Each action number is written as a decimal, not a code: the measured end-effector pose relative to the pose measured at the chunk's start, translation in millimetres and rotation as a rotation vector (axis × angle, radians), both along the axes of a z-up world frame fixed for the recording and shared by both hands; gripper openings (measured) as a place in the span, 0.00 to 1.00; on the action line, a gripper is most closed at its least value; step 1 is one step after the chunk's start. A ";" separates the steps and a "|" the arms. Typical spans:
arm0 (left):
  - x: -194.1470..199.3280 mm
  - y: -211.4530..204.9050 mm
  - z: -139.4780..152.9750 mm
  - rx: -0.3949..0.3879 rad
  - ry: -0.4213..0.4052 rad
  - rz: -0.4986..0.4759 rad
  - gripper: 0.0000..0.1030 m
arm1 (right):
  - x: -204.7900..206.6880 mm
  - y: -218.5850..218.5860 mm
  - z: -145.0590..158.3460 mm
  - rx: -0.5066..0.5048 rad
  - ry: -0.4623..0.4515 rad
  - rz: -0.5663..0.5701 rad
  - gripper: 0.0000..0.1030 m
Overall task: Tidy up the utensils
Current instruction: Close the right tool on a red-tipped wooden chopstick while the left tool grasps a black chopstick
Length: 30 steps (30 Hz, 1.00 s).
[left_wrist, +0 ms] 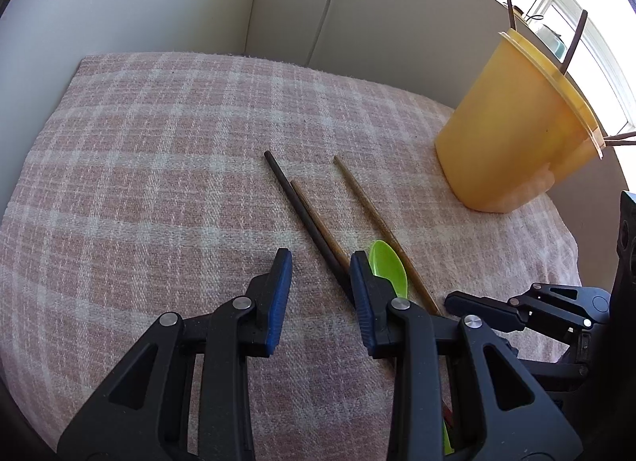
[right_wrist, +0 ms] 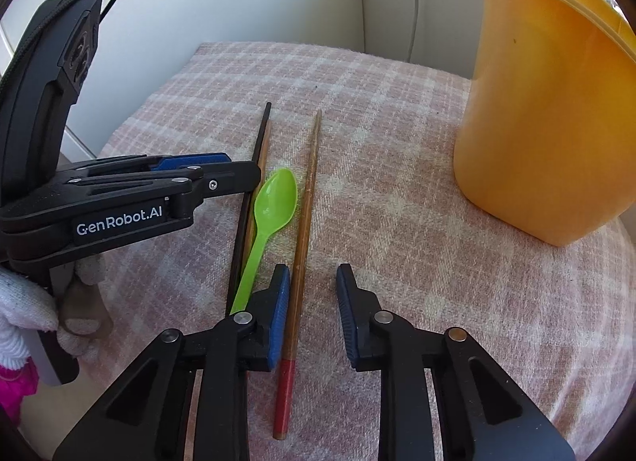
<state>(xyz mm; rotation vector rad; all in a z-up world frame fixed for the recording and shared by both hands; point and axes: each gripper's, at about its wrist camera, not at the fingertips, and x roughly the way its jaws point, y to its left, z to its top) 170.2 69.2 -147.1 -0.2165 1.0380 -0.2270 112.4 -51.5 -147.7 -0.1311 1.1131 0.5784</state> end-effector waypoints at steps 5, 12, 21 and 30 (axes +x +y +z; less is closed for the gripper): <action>1.5 -15.0 -0.7 0.038 -0.013 -0.029 0.29 | 2.9 -10.5 -0.1 0.001 0.014 -0.020 0.08; -5.8 -5.6 -1.2 0.039 -0.014 -0.026 0.26 | 1.9 -21.6 1.1 -0.003 0.014 -0.037 0.07; 0.7 -14.8 -0.7 0.090 -0.001 -0.028 0.26 | 2.1 -21.2 1.5 -0.012 0.022 -0.036 0.07; 5.7 -1.6 3.7 0.110 0.028 -0.138 0.13 | 18.7 -1.7 0.9 -0.070 0.054 0.005 0.11</action>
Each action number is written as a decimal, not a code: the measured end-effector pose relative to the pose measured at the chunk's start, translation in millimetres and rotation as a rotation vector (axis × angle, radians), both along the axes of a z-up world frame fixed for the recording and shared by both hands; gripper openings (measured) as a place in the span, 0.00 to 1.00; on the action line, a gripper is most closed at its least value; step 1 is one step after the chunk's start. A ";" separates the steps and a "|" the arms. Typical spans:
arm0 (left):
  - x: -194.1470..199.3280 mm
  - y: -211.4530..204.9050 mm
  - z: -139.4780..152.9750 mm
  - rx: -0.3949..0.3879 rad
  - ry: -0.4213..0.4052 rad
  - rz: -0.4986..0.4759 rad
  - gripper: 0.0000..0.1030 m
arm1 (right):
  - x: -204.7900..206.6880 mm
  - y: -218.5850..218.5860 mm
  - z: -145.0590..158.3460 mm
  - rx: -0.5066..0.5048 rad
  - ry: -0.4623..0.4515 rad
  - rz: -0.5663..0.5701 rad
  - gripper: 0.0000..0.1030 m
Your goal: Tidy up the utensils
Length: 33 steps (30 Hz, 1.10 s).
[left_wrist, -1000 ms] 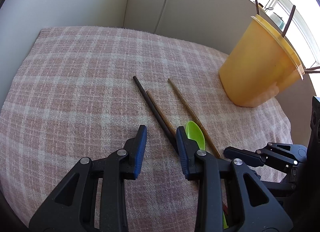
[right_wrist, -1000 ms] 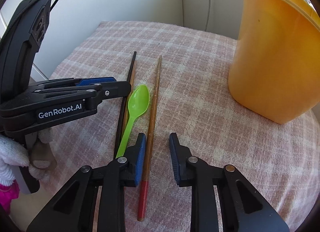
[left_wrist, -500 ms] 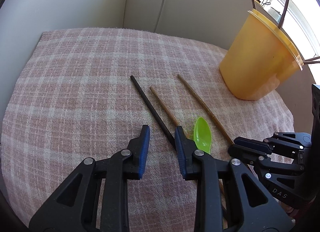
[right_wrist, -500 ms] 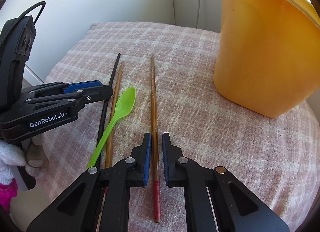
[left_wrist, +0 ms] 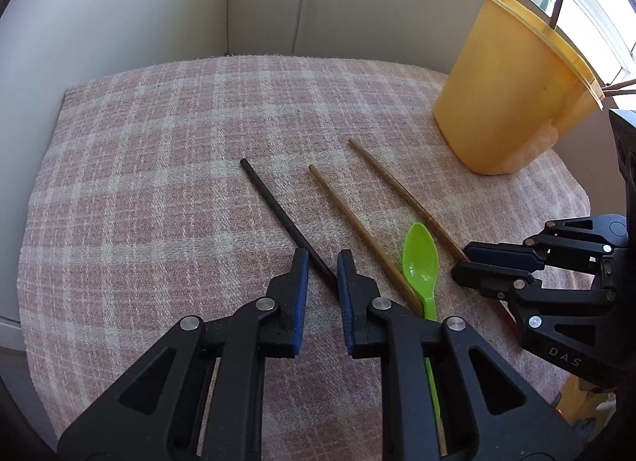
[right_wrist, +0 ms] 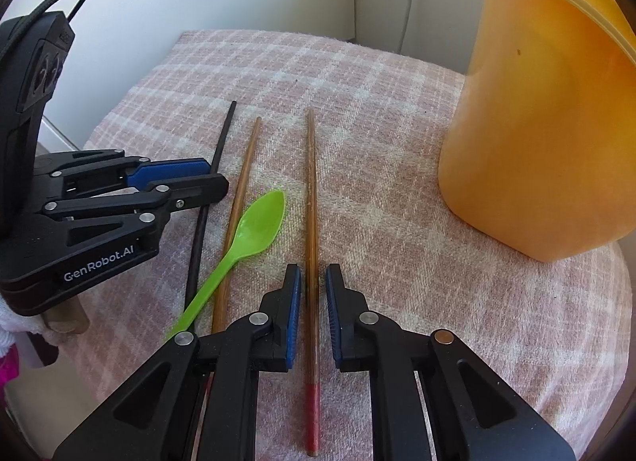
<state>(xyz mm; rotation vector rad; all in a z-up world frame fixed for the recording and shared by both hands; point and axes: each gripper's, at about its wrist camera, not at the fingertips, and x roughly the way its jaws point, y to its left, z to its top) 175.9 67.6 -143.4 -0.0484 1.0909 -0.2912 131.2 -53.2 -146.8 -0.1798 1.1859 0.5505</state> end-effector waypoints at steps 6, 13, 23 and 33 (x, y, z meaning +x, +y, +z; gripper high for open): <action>-0.5 15.5 2.0 0.011 0.071 0.021 0.14 | 5.5 -2.9 -0.1 -0.001 0.039 0.007 0.11; 13.3 11.5 -0.5 -0.024 0.083 0.033 0.14 | 19.7 13.1 -1.2 -0.049 0.042 0.027 0.11; 10.1 51.2 0.9 -0.199 0.071 0.100 0.07 | 20.2 3.1 2.8 0.021 0.070 -0.013 0.05; -27.6 67.0 34.7 -0.243 -0.045 0.114 0.05 | 3.6 -12.0 27.0 0.065 -0.025 -0.032 0.05</action>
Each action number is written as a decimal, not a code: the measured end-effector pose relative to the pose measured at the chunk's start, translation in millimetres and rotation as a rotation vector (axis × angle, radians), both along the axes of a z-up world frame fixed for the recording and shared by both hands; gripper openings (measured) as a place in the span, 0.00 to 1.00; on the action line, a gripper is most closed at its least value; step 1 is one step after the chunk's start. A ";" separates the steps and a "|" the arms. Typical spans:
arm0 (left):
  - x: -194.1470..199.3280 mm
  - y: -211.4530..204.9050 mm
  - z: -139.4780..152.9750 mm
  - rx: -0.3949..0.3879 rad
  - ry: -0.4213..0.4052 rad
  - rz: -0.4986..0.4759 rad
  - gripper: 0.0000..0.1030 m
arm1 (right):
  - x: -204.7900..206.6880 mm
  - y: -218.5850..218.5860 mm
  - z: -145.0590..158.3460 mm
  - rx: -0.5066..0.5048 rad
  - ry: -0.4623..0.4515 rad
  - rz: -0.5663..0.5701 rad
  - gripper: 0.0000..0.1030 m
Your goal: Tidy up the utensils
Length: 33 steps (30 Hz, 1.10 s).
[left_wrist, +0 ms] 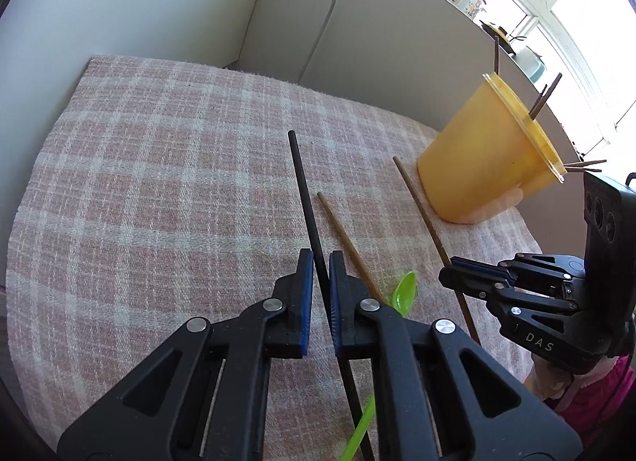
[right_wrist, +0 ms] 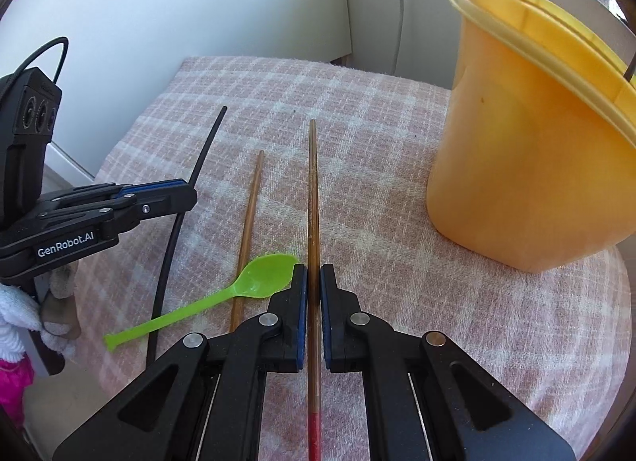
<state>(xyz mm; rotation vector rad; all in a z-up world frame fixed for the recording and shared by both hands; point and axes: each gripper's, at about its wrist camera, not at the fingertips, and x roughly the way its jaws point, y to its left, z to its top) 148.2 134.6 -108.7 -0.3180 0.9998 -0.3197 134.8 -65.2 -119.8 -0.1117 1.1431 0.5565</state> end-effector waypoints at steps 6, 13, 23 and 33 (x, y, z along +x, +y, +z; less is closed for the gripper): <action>-13.5 2.7 19.2 0.048 -0.083 0.006 0.05 | -6.9 -7.6 9.4 0.033 -0.041 -0.015 0.05; -20.0 -17.5 20.2 0.079 -0.110 -0.005 0.05 | -8.9 -13.4 9.3 0.044 -0.051 -0.036 0.05; -19.5 -24.4 18.9 0.073 -0.112 -0.004 0.05 | -20.5 -17.7 17.7 0.027 -0.104 -0.050 0.05; -27.4 -23.3 30.2 0.055 -0.135 0.004 0.04 | -27.4 -24.9 31.8 0.027 -0.162 -0.049 0.05</action>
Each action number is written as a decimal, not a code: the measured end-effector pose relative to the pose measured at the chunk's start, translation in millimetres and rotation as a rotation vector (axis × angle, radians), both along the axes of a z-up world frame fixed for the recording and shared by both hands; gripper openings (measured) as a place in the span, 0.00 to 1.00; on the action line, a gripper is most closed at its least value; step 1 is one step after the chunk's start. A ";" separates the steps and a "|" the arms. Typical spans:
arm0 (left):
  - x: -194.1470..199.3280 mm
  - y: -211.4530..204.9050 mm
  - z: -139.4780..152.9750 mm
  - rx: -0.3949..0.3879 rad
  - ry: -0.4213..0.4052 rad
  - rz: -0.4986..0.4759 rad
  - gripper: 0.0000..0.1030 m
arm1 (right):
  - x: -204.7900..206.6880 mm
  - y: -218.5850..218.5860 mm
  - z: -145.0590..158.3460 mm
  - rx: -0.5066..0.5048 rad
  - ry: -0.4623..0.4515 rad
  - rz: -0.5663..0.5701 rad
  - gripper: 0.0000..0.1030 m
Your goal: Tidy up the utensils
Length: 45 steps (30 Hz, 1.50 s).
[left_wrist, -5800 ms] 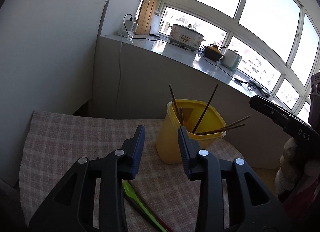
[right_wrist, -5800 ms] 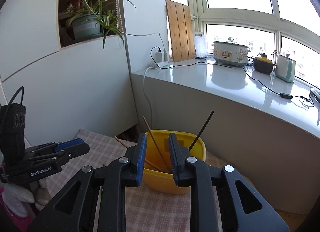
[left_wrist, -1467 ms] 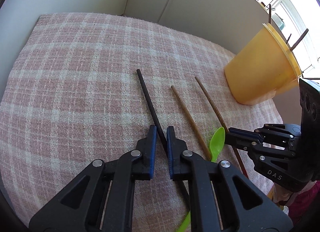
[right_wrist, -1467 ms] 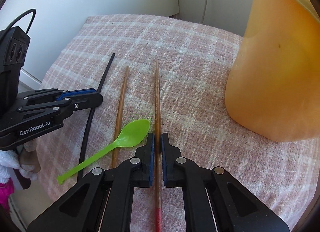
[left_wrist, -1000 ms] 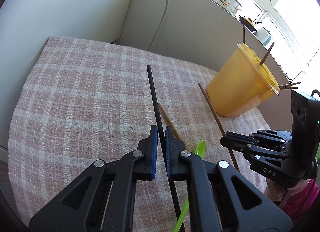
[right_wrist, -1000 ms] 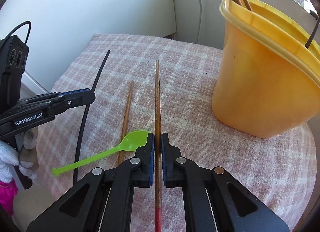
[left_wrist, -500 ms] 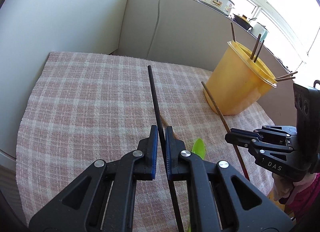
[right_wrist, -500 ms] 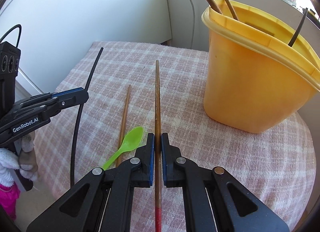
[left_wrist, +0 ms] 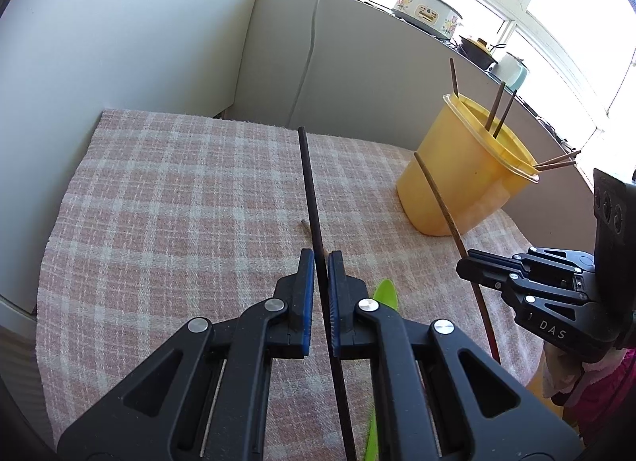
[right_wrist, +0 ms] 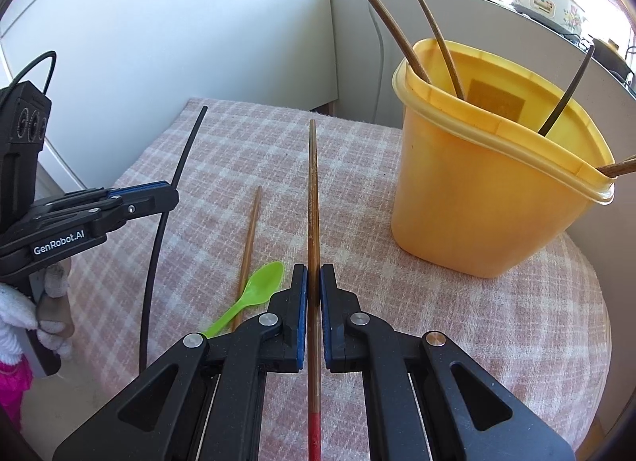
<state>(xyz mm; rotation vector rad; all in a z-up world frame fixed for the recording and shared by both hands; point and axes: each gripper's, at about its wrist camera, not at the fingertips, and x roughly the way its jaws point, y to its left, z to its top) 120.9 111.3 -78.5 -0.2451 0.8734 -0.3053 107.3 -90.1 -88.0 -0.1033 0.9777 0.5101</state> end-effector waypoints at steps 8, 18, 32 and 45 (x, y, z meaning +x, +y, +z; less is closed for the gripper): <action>-7.4 -0.6 21.6 -0.024 -0.051 -0.003 0.03 | -3.0 -7.9 15.7 0.019 -0.046 -0.009 0.05; -16.4 -4.5 50.4 -0.003 -0.125 -0.022 0.03 | -6.5 -31.8 32.7 0.097 -0.085 -0.060 0.05; 42.9 -46.0 -44.9 0.229 0.287 -0.104 0.14 | -12.5 -30.8 31.5 0.118 -0.078 -0.069 0.05; 31.7 -33.5 -42.0 0.117 0.206 -0.105 0.03 | -14.0 -41.7 34.6 0.134 -0.091 -0.084 0.05</action>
